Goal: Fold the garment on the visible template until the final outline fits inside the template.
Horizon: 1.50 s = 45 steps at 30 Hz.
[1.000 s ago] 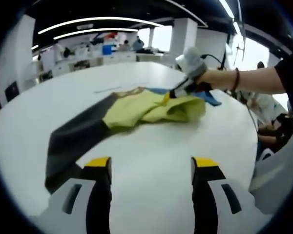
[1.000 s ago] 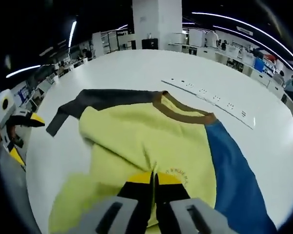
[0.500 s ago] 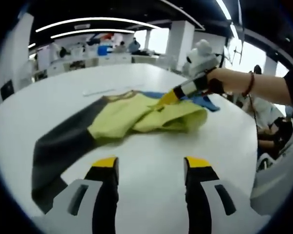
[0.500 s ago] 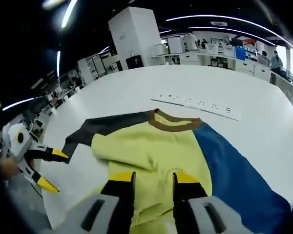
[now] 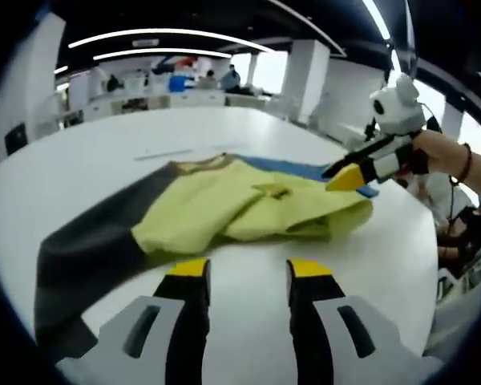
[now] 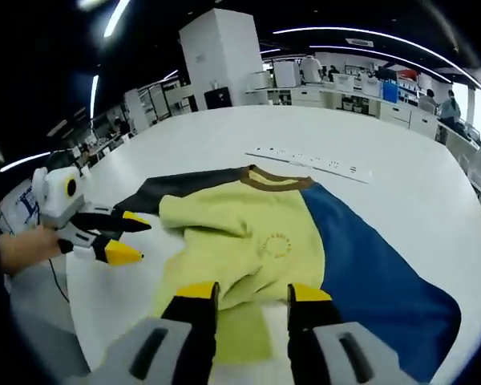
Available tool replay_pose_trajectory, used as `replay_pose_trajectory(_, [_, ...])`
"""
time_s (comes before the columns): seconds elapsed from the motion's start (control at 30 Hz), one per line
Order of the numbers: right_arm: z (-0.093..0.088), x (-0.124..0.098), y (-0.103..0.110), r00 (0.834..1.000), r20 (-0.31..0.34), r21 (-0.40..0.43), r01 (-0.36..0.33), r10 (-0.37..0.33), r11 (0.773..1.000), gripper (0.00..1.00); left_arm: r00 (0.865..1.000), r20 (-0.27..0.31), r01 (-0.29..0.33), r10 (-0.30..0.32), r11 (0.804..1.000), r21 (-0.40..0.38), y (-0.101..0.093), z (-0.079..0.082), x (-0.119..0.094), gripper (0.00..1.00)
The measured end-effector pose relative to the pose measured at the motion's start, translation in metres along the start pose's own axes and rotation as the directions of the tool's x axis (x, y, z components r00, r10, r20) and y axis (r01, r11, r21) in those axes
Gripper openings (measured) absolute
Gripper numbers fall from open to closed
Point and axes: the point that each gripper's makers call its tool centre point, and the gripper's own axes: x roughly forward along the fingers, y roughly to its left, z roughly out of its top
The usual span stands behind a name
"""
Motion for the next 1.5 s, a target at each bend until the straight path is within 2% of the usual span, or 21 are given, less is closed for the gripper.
replay_pose_trajectory(0.13, [-0.011, 0.000, 0.000, 1.000, -0.011, 0.006, 0.009, -0.009, 1.000, 0.30, 1.000, 0.011, -0.005, 0.005, 0.999, -0.045, 0.003, 0.004, 0.011, 0.31])
replay_pose_trajectory(0.23, [-0.022, 0.001, -0.002, 0.999, -0.035, -0.009, 0.023, -0.023, 1.000, 0.29, 1.000, -0.017, -0.012, 0.011, 0.998, -0.057, 0.005, 0.000, 0.018, 0.32])
replay_pose_trajectory(0.33, [-0.027, 0.002, -0.002, 0.999, -0.039, -0.002, 0.023, -0.023, 1.000, 0.28, 1.000, -0.018, -0.018, 0.017, 0.999, -0.051, 0.007, -0.001, 0.026, 0.31])
replay_pose_trajectory(0.57, [-0.043, 0.008, -0.005, 0.996, -0.067, -0.041, 0.050, -0.053, 0.998, 0.25, 0.999, -0.026, -0.025, 0.023, 0.994, -0.110, 0.010, -0.005, 0.042, 0.25])
replay_pose_trajectory(0.73, [-0.048, 0.008, -0.010, 0.992, -0.072, -0.108, 0.099, -0.107, 0.989, 0.22, 0.999, -0.001, -0.041, 0.041, 0.989, -0.144, 0.014, 0.000, 0.047, 0.18])
replay_pose_trajectory(0.83, [-0.049, 0.009, -0.010, 0.991, -0.074, -0.112, 0.099, -0.108, 0.989, 0.19, 0.999, -0.004, -0.043, 0.043, 0.983, -0.179, 0.015, 0.000, 0.051, 0.15])
replay_pose_trajectory(1.03, [-0.054, 0.011, -0.007, 0.992, -0.077, -0.094, 0.089, -0.096, 0.992, 0.13, 0.998, -0.021, -0.065, 0.062, 0.980, -0.185, 0.019, -0.005, 0.055, 0.07])
replay_pose_trajectory(1.2, [-0.056, 0.011, -0.008, 0.991, -0.080, -0.097, 0.099, -0.107, 0.990, 0.09, 0.999, -0.020, -0.054, 0.051, 0.980, -0.193, 0.018, -0.005, 0.057, 0.00])
replay_pose_trajectory(1.3, [-0.057, 0.011, -0.009, 0.990, -0.081, -0.108, 0.104, -0.113, 0.989, 0.01, 0.998, -0.019, -0.056, 0.054, 0.984, -0.169, 0.016, -0.002, 0.058, 0.00])
replay_pose_trajectory(1.43, [-0.056, 0.011, -0.008, 0.991, -0.075, -0.109, 0.107, -0.115, 0.988, 0.00, 0.999, 0.001, -0.050, 0.050, 0.987, -0.156, 0.014, 0.005, 0.050, 0.00])
replay_pose_trajectory(1.5, [-0.056, 0.009, -0.008, 0.991, -0.069, -0.082, 0.108, -0.114, 0.991, 0.00, 0.999, 0.011, -0.046, 0.048, 0.987, -0.155, 0.013, 0.009, 0.046, 0.00])
